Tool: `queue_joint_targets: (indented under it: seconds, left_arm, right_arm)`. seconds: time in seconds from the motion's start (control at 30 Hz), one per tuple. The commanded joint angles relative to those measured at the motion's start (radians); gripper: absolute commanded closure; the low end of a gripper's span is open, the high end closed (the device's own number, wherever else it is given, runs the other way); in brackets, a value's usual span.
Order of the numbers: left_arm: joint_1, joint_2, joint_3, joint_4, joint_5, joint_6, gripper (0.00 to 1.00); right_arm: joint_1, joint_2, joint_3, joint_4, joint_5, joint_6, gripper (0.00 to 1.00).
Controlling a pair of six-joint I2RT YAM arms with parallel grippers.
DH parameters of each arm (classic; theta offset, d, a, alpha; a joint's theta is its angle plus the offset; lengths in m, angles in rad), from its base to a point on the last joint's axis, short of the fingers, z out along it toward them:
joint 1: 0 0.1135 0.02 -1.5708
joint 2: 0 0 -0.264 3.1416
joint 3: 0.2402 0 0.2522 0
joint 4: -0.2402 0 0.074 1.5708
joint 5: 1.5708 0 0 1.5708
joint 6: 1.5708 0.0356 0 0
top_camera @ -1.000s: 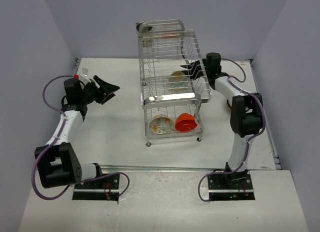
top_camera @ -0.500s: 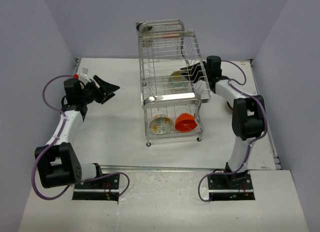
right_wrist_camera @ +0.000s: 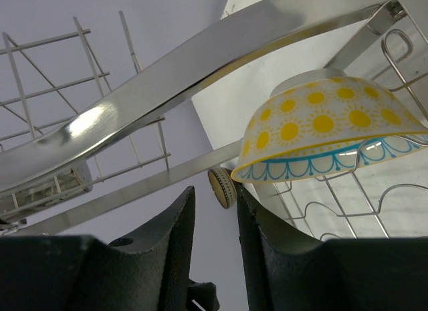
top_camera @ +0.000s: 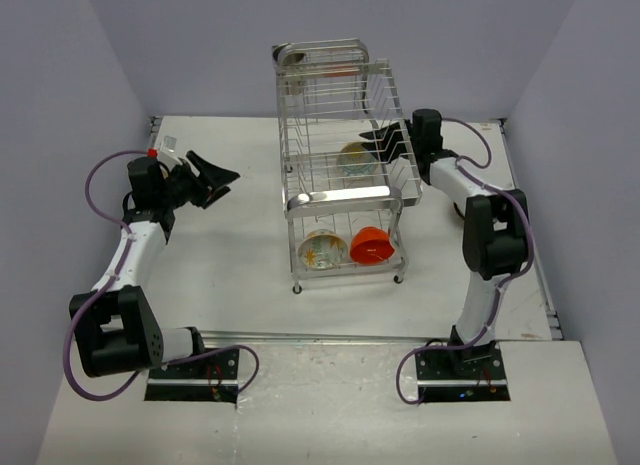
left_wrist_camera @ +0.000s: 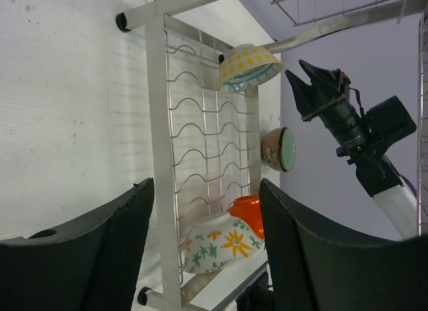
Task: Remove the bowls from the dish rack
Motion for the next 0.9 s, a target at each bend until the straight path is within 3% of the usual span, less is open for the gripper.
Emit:
queue_joint_targets:
  seconds: [0.0, 0.3, 0.87]
  left_arm:
    - [0.001, -0.006, -0.003, 0.046, 0.017, -0.007, 0.35]
    - [0.006, 0.002, -0.003, 0.050, 0.022, -0.005, 0.35]
    - [0.006, 0.004, -0.016, 0.060, 0.025, -0.008, 0.35]
  right_arm:
    - [0.004, 0.018, 0.063, 0.007, -0.002, 0.012, 0.67]
    - [0.007, 0.058, 0.091, -0.004, 0.004, 0.019, 0.67]
    - [0.016, -0.060, -0.070, 0.107, 0.012, -0.013, 0.68]
